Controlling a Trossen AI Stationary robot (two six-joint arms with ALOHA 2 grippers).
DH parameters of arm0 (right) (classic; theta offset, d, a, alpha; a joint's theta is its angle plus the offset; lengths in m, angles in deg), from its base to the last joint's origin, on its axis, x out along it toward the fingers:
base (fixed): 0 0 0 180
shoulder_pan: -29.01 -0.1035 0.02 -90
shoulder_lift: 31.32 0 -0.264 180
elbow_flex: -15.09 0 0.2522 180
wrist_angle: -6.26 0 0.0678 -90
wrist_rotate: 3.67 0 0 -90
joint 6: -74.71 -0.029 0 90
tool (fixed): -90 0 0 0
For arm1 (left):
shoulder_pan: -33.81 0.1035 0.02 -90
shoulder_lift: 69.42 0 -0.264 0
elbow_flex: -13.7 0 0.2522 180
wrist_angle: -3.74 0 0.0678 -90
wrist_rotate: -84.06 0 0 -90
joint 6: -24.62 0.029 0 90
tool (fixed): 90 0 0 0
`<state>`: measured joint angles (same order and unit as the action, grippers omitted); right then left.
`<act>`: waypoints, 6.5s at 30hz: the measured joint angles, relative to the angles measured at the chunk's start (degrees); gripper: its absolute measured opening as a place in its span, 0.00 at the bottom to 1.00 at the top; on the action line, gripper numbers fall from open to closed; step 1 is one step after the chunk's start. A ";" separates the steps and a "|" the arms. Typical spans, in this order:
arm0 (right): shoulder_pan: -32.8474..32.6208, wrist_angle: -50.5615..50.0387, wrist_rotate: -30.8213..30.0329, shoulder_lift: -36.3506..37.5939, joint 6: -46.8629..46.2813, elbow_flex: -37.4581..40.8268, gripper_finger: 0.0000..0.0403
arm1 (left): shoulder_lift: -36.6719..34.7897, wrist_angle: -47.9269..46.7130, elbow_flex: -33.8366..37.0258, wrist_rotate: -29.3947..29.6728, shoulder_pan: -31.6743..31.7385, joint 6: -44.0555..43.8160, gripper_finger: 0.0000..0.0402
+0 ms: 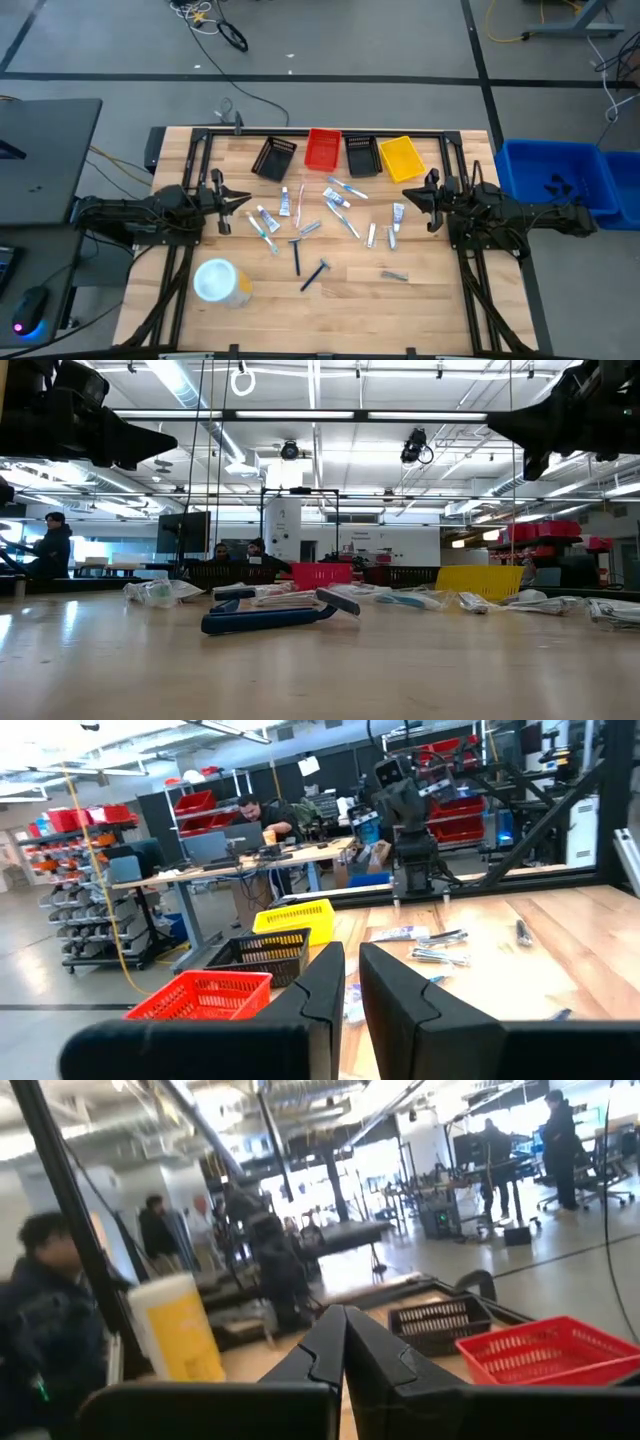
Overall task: Pick & Place Travel size toiletries
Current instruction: Put the light blue toothbrush into the left black bin, then put the toothpaste into the red bin
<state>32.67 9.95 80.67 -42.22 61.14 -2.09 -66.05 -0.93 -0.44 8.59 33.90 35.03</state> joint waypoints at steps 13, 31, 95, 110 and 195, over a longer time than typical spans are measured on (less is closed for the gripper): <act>0.06 -1.33 -19.41 -0.63 8.00 0.00 0.03 | 1.40 1.19 0.00 1.40 -0.01 -2.89 0.11; 4.25 17.36 -15.97 -11.41 17.20 0.00 0.08 | 20.68 -6.89 -12.30 -1.23 -0.01 -8.21 0.28; 8.70 27.17 -10.77 -58.45 14.47 -16.61 0.47 | 70.77 -28.42 -25.99 -20.99 5.82 2.20 0.10; 8.70 26.25 -10.77 -58.45 14.47 -16.61 0.50 | 67.21 -31.35 -35.72 -18.51 4.45 -2.21 0.06; 8.68 24.47 -10.75 -58.45 12.49 -16.57 0.56 | 77.09 -30.64 -48.81 -1.73 29.68 -14.36 0.39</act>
<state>41.35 34.42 69.93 -100.66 73.63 -18.66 11.04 -31.56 -49.25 6.86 63.58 20.67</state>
